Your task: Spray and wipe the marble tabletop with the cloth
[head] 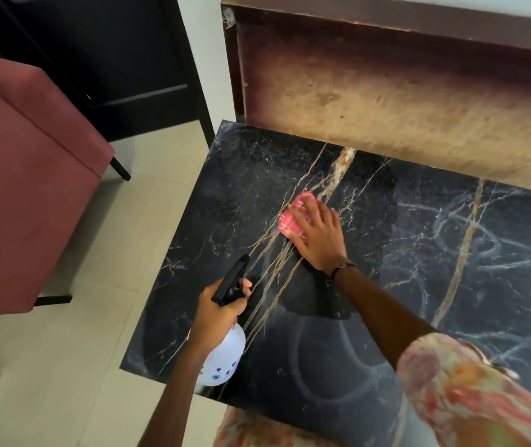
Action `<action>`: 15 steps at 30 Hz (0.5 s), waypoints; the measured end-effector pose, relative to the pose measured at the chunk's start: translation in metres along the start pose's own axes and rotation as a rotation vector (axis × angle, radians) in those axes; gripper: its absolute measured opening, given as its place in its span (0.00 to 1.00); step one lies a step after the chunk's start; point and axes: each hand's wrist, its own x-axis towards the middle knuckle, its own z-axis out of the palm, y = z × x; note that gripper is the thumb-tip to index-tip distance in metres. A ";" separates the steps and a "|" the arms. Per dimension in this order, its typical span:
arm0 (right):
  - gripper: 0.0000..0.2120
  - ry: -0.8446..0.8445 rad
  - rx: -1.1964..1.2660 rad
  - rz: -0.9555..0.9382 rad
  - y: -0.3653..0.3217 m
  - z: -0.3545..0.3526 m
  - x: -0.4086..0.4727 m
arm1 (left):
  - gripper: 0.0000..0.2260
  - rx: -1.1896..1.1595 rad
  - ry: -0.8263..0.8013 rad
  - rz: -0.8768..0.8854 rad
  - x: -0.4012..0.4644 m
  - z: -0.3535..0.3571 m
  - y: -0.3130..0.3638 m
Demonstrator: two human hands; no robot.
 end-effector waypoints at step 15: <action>0.29 -0.053 -0.075 -0.079 0.023 0.014 -0.108 | 0.12 0.075 -0.164 0.042 0.006 -0.041 -0.008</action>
